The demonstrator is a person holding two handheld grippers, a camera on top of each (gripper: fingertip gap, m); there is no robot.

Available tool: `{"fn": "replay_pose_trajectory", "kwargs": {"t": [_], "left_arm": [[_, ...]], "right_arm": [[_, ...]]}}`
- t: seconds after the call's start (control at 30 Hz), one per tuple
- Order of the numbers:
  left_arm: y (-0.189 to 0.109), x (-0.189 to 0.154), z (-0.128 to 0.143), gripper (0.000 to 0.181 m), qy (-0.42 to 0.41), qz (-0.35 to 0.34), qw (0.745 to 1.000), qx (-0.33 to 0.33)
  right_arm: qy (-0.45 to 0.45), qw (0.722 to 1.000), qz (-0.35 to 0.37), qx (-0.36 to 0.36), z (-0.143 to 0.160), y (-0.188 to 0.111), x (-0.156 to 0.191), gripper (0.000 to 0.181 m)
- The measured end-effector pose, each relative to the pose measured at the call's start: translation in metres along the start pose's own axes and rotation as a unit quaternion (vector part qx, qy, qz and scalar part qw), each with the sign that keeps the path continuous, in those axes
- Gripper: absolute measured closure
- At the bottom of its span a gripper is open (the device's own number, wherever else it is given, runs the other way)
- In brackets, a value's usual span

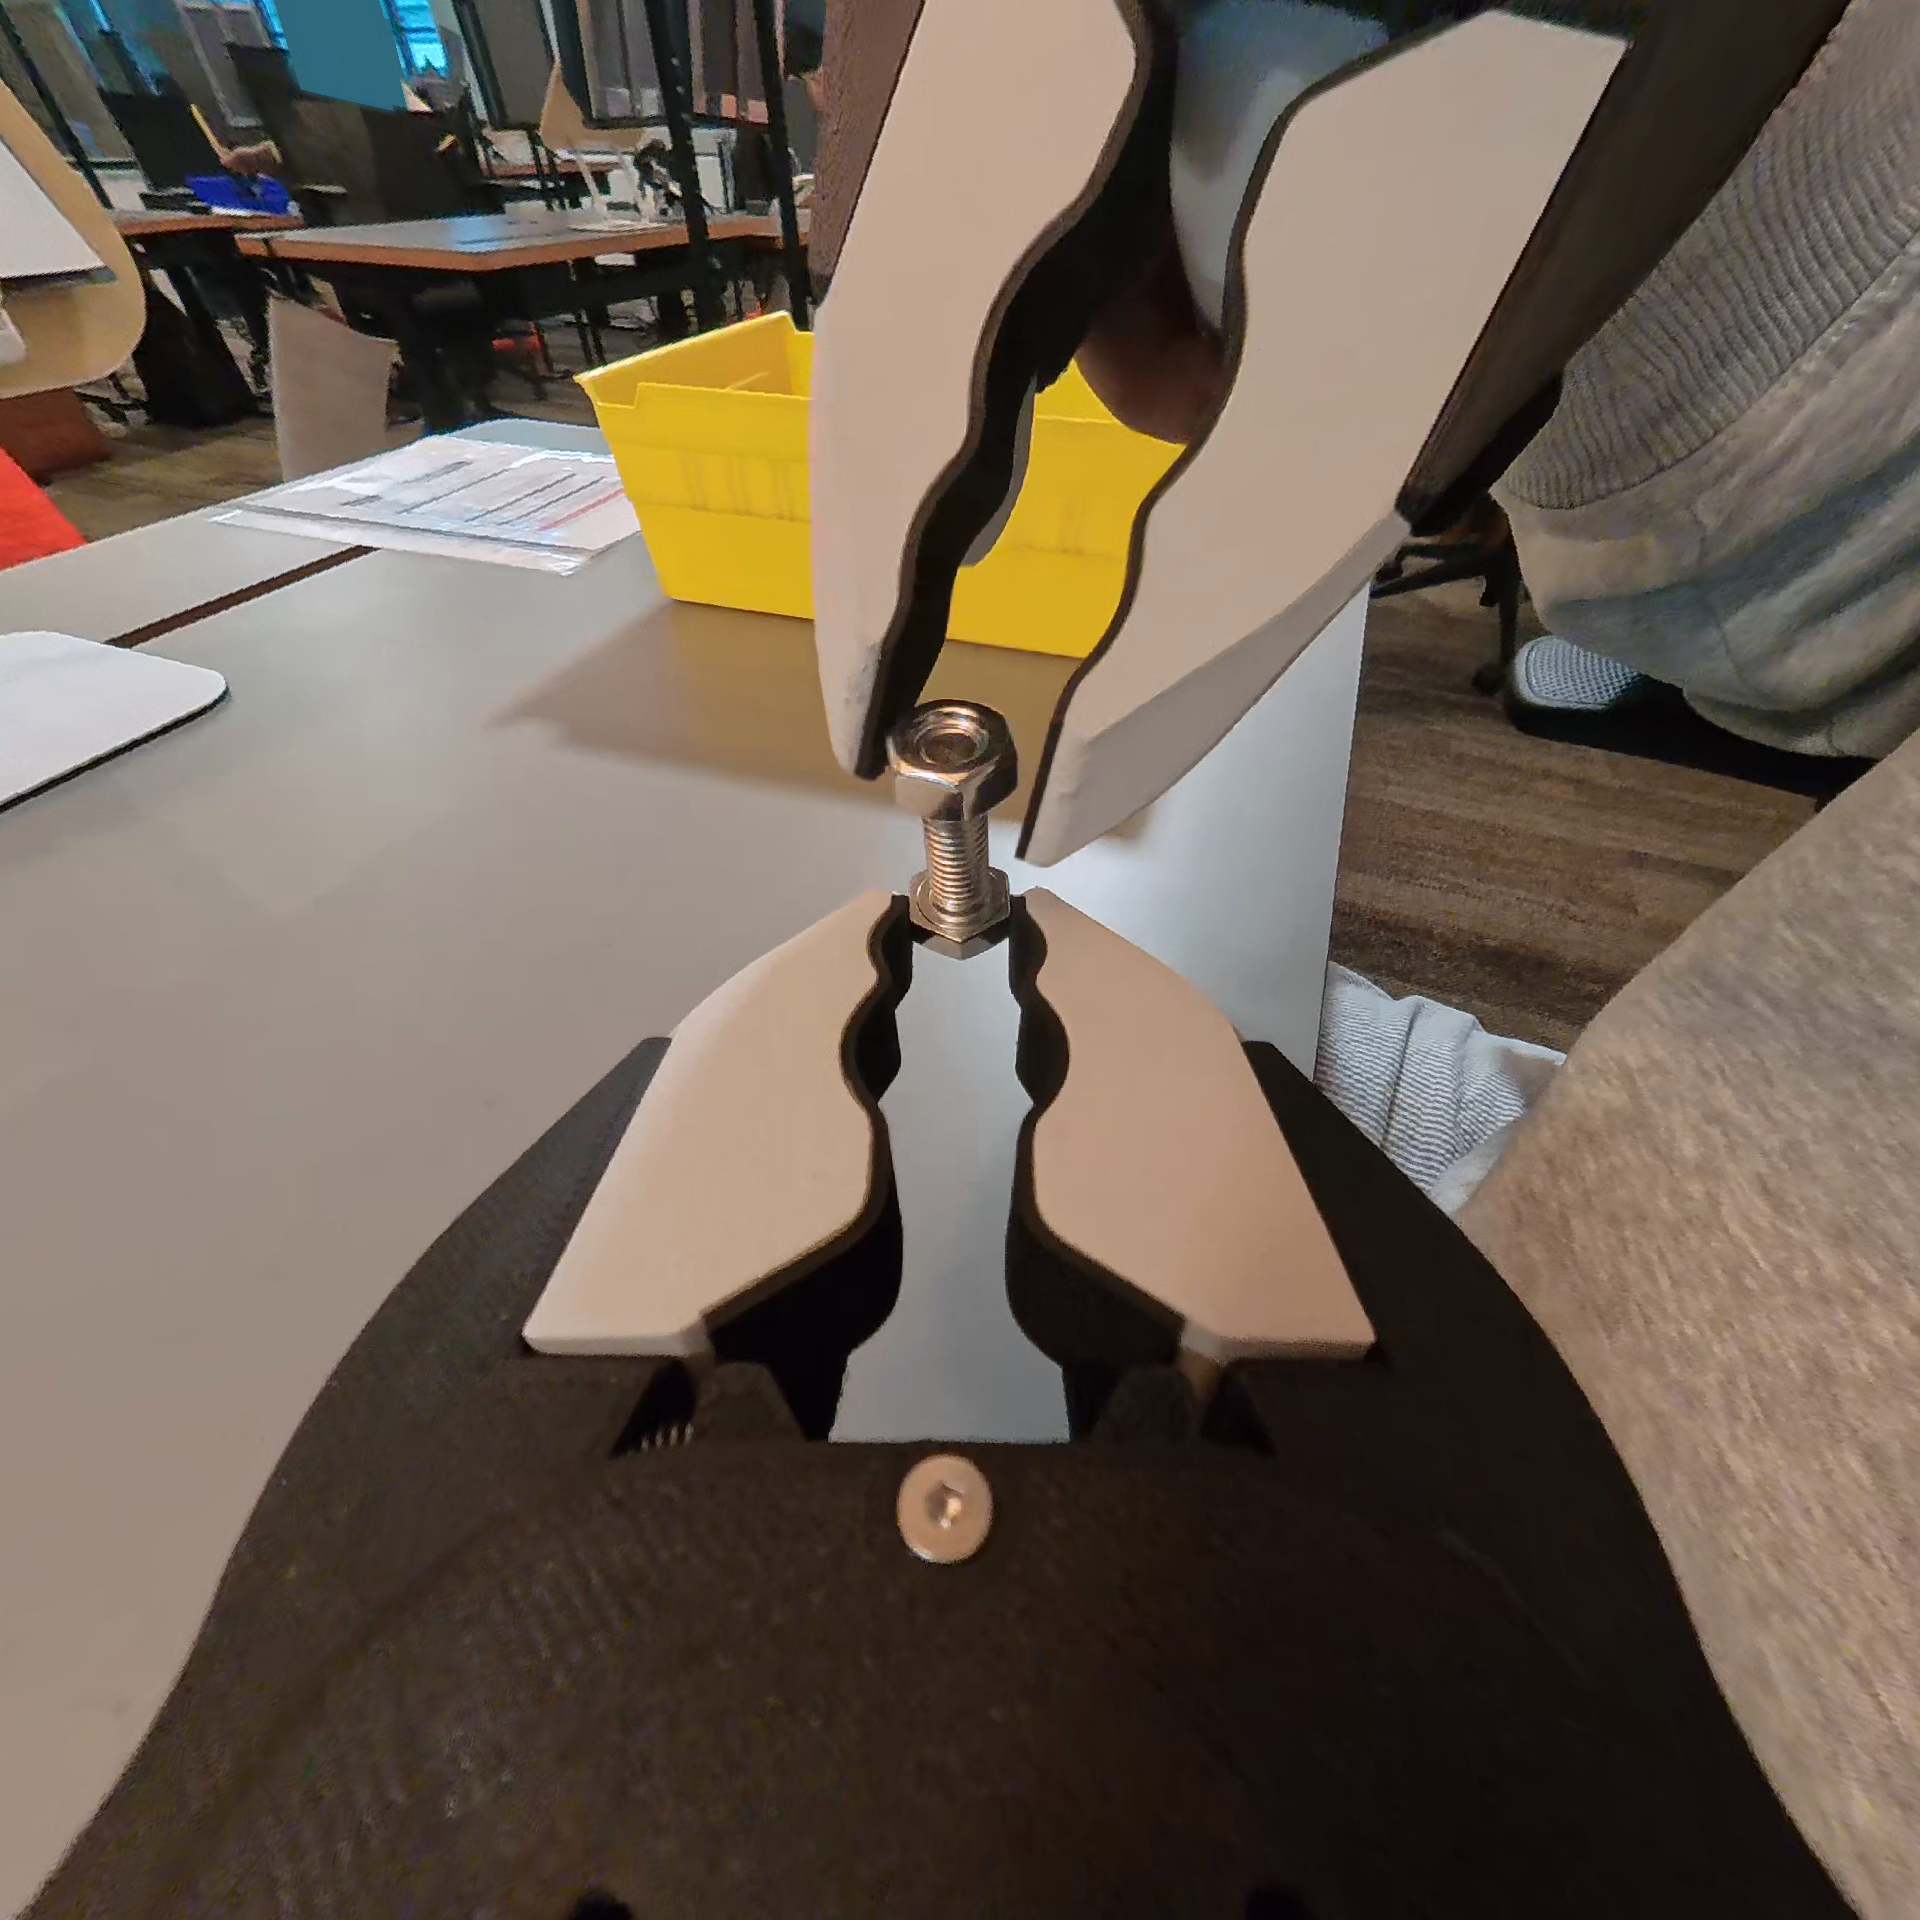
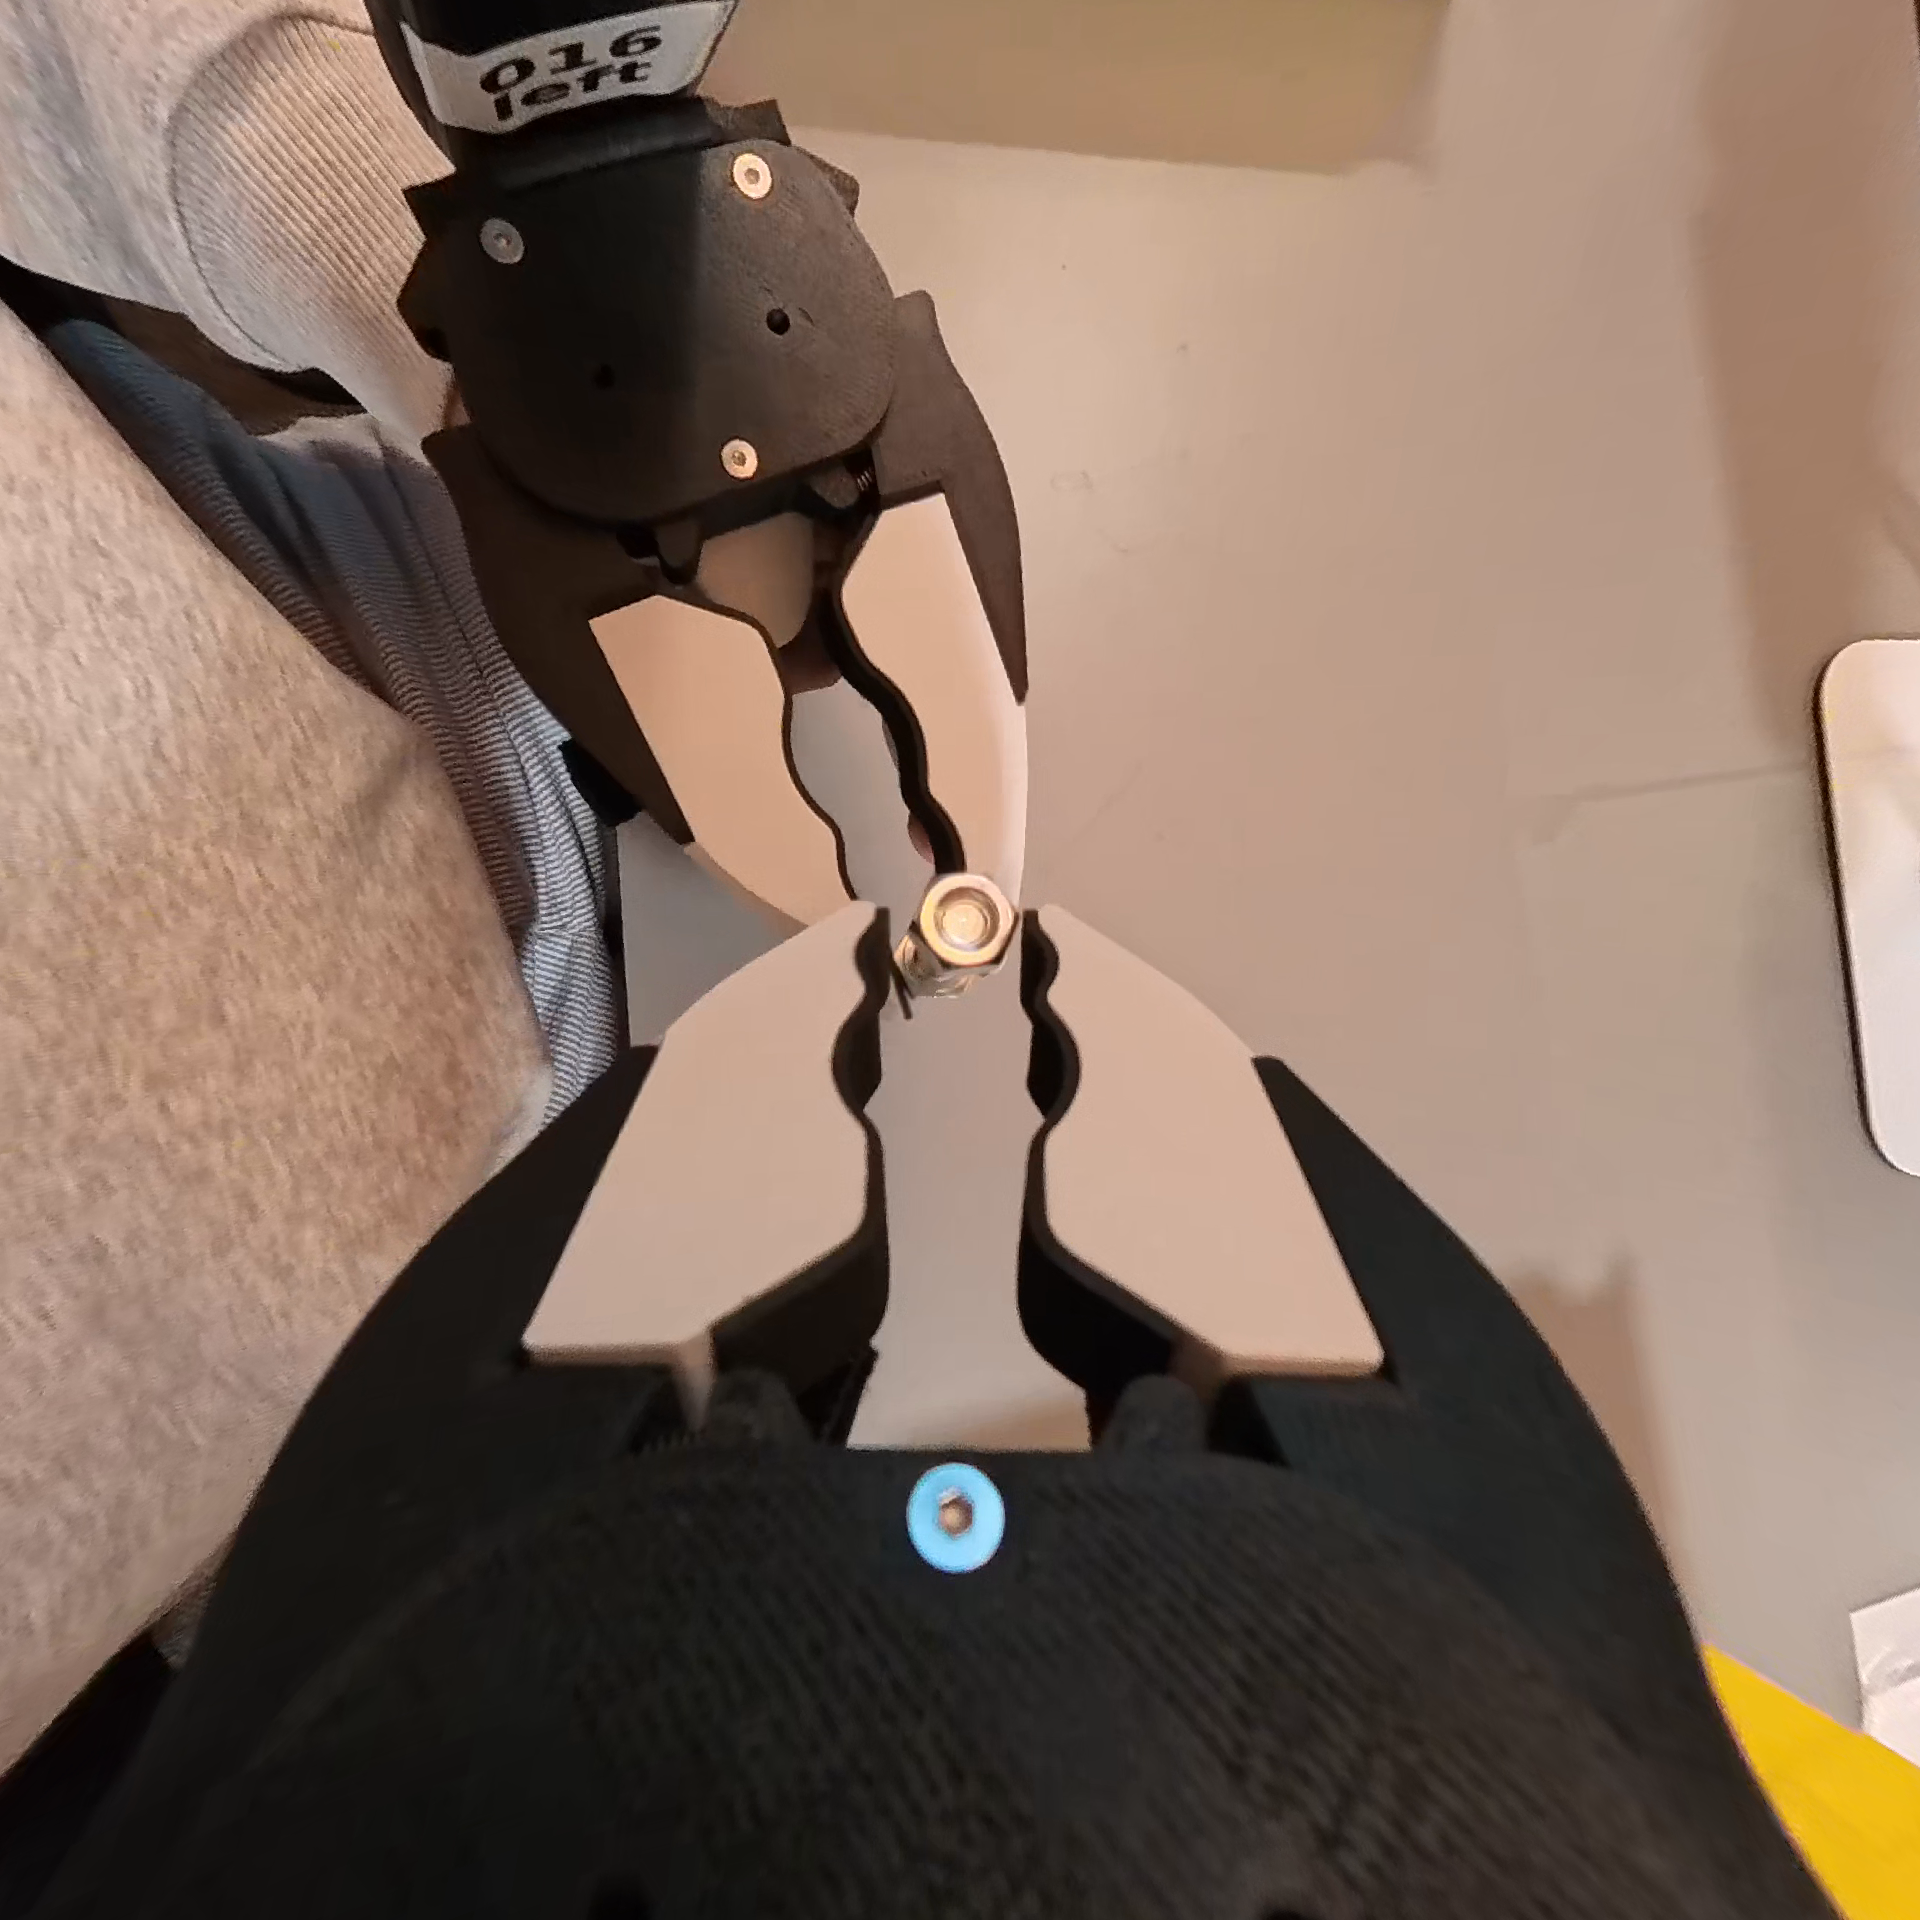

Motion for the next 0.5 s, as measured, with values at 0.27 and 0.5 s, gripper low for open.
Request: {"fn": "replay_pose_trajectory", "kwargs": {"t": [0.27, 0.5], "left_arm": [[0.0, 0.0, 0.0, 0.162, -0.002, 0.001, 1.0, -0.002], [0.0, 0.0, 0.0, 0.162, 0.0, 0.001, 1.0, 0.0]], "right_arm": [[0.017, 1.0, -0.007, 0.002, 0.005, -0.004, -0.005, 0.158], [0.037, 0.999, 0.001, 0.007, 0.011, -0.008, -0.013, 0.159]]}}
Point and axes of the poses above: each gripper's, where its closed fingertips meet, y out along the fingers, z out of its underside, x = y × z across the jaws, the point moved 10 cm from there along -y, back along the fingers, and after that the axes turned 12 degrees about x, right-handed, at the moved point
